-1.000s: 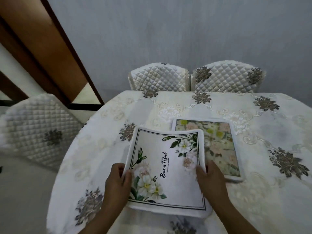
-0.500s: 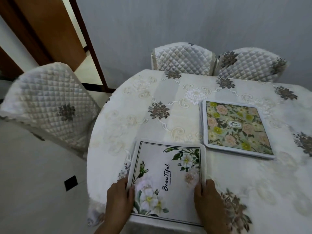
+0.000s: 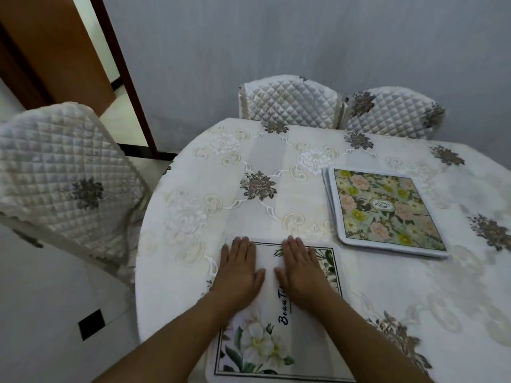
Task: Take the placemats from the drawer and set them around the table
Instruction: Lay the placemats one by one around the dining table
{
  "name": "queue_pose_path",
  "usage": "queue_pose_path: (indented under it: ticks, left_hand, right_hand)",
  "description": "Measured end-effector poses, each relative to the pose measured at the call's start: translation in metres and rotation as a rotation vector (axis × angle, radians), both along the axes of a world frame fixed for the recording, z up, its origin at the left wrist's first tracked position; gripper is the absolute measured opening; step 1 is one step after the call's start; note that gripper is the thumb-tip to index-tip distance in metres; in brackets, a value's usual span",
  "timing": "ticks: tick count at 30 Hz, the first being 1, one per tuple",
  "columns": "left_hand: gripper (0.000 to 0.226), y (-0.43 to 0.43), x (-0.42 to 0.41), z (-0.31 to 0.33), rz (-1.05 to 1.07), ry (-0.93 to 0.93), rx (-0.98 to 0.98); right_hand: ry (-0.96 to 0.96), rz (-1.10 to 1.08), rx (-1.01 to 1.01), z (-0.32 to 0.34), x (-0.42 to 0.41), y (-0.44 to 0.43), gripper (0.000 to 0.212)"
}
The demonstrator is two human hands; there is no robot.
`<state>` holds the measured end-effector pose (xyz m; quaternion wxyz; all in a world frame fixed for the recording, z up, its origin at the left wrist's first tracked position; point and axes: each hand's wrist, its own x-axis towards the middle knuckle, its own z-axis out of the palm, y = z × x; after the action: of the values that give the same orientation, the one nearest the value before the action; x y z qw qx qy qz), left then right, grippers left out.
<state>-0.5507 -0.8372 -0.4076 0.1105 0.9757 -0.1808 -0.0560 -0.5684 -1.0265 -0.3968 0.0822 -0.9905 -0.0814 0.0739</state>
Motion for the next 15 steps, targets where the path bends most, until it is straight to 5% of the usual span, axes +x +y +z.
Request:
queue_pose_path:
  ticks: [12,15]
  left_hand:
    - [0.070,0.054,-0.020,-0.004,0.104,-0.007,-0.028]
    - [0.075,0.045,-0.060,-0.002,0.100,0.062,-0.029]
  right_hand:
    - [-0.013,-0.330,-0.017,-0.010,-0.047,-0.114,0.071]
    - [-0.001,-0.220,0.020,-0.003,-0.075,-0.082,0.070]
